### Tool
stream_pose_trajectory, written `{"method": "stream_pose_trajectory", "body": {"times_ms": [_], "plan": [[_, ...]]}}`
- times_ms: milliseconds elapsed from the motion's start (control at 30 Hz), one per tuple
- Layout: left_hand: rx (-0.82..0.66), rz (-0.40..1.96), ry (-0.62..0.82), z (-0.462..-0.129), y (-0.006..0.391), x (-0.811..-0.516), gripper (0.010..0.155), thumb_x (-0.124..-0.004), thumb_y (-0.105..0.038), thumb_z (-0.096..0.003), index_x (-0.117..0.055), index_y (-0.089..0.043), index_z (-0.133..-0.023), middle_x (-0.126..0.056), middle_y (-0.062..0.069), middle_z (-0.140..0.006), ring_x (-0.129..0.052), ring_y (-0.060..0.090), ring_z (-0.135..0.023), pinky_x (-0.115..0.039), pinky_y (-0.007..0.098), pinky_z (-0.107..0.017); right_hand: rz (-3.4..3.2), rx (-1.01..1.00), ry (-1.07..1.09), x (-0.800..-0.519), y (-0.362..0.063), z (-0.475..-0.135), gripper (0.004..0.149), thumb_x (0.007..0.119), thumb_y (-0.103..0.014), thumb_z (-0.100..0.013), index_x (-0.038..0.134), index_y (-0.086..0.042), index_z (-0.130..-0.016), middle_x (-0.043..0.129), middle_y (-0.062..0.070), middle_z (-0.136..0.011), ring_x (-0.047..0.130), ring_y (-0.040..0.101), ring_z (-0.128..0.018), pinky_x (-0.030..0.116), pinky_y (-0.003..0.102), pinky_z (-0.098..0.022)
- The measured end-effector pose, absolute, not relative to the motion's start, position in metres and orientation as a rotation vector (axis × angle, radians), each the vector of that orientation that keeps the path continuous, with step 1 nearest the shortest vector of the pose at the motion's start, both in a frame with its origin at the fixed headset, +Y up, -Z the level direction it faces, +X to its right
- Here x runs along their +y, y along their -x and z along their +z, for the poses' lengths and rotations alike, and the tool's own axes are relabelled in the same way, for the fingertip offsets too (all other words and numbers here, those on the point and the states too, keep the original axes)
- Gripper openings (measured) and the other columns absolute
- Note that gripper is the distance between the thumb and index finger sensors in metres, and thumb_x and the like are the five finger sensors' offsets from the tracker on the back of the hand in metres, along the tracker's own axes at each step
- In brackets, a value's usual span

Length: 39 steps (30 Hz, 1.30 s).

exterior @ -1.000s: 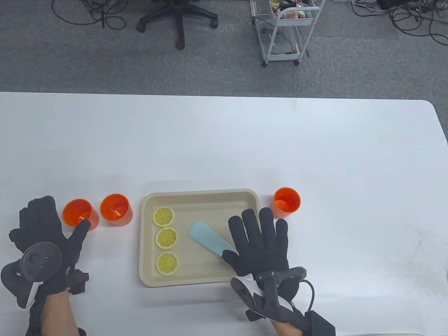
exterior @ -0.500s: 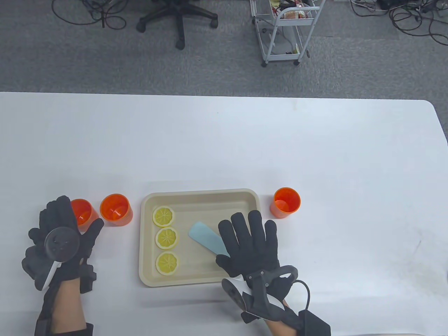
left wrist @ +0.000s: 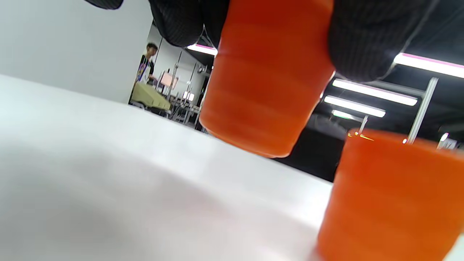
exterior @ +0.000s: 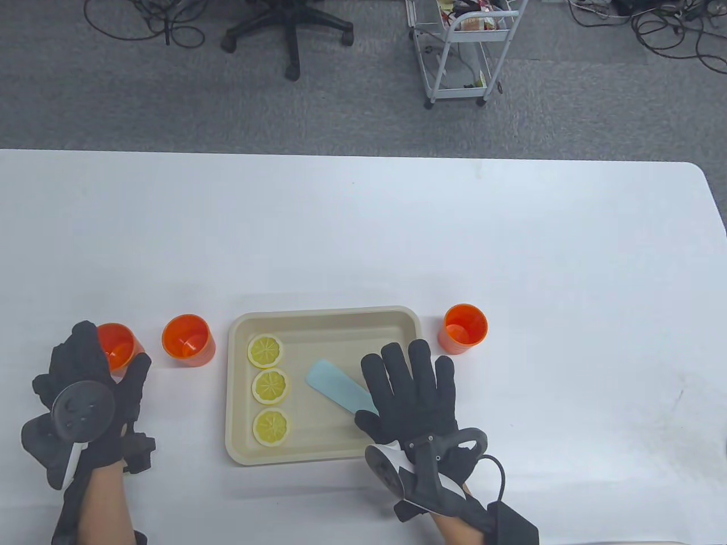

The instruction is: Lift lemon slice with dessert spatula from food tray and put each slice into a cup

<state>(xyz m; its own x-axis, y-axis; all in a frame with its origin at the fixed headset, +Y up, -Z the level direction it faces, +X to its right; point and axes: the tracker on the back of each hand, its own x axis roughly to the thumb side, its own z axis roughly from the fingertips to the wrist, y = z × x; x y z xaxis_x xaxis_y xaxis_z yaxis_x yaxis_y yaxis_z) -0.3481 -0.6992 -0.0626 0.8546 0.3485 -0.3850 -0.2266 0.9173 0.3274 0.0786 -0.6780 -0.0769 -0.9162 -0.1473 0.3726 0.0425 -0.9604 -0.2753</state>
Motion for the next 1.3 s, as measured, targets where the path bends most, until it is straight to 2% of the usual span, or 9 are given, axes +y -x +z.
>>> {"method": "stream_pose_trajectory", "body": {"times_ms": [133, 300, 500, 767, 1067, 1300], "plan": [[0.348, 0.298, -0.376, -0.054, 0.329, -0.676, 0.097, -0.083, -0.062, -0.0543, -0.029, -0.019, -0.122, -0.046, 0.017, -0.125, -0.047, 0.052, -0.115, -0.034, 0.081, -0.076, -2.977, 0.398, 0.611, -0.677, -0.079, -0.077, 0.095, 0.082, -0.06, -0.051, 0.023, -0.026, -0.118, 0.032, 0.009, -0.125, 0.027, 0.047, -0.117, 0.025, 0.07, -0.079], [0.123, 0.288, -0.43, -0.046, 0.286, -0.659, 0.097, -0.083, -0.063, -0.054, -0.029, -0.021, -0.123, -0.047, 0.015, -0.125, -0.046, 0.051, -0.117, -0.034, 0.081, -0.077, -2.995, 0.415, 0.631, -0.677, -0.079, -0.076, 0.096, 0.082, -0.06, -0.051, 0.023, -0.025, -0.118, 0.032, 0.009, -0.125, 0.028, 0.047, -0.117, 0.026, 0.07, -0.079], [-0.22, 0.32, -0.317, -0.047, 0.225, -0.662, 0.101, -0.085, -0.064, -0.0516, -0.027, -0.022, -0.123, -0.049, 0.012, -0.126, -0.048, 0.048, -0.118, -0.036, 0.08, -0.078, -3.031, 0.407, 0.694, -0.676, -0.075, -0.072, 0.097, 0.082, -0.06, -0.051, 0.022, -0.024, -0.118, 0.034, 0.009, -0.124, 0.03, 0.047, -0.117, 0.027, 0.07, -0.08], [-0.493, 0.295, -0.165, -0.048, 0.178, -0.677, 0.108, -0.087, -0.066, -0.0469, -0.023, -0.022, -0.122, -0.055, 0.006, -0.125, -0.051, 0.043, -0.12, -0.038, 0.079, -0.08, -3.009, 0.412, 0.867, -0.677, -0.061, -0.061, 0.1, 0.083, -0.06, -0.05, 0.019, -0.023, -0.117, 0.035, 0.008, -0.124, 0.031, 0.047, -0.117, 0.027, 0.07, -0.08], [-0.616, 0.373, -0.137, -0.046, 0.164, -0.682, 0.117, -0.093, -0.066, -0.0398, -0.021, -0.021, -0.121, -0.061, 0.001, -0.122, -0.056, 0.038, -0.119, -0.041, 0.077, -0.081, -2.921, 0.41, 1.141, -0.679, -0.043, -0.047, 0.106, 0.089, -0.059, -0.047, 0.02, -0.02, -0.117, 0.041, 0.007, -0.122, 0.039, 0.043, -0.117, 0.032, 0.069, -0.08], [-0.626, 0.429, -0.143, -0.048, 0.162, -0.686, 0.123, -0.093, -0.067, -0.0376, -0.017, -0.017, -0.12, -0.066, 0.0, -0.119, -0.06, 0.035, -0.117, -0.045, 0.075, -0.081, -2.895, 0.507, 1.194, -0.681, -0.04, -0.043, 0.108, 0.092, -0.06, -0.043, 0.026, -0.017, -0.117, 0.053, 0.008, -0.116, 0.057, 0.038, -0.112, 0.04, 0.068, -0.081]]}}
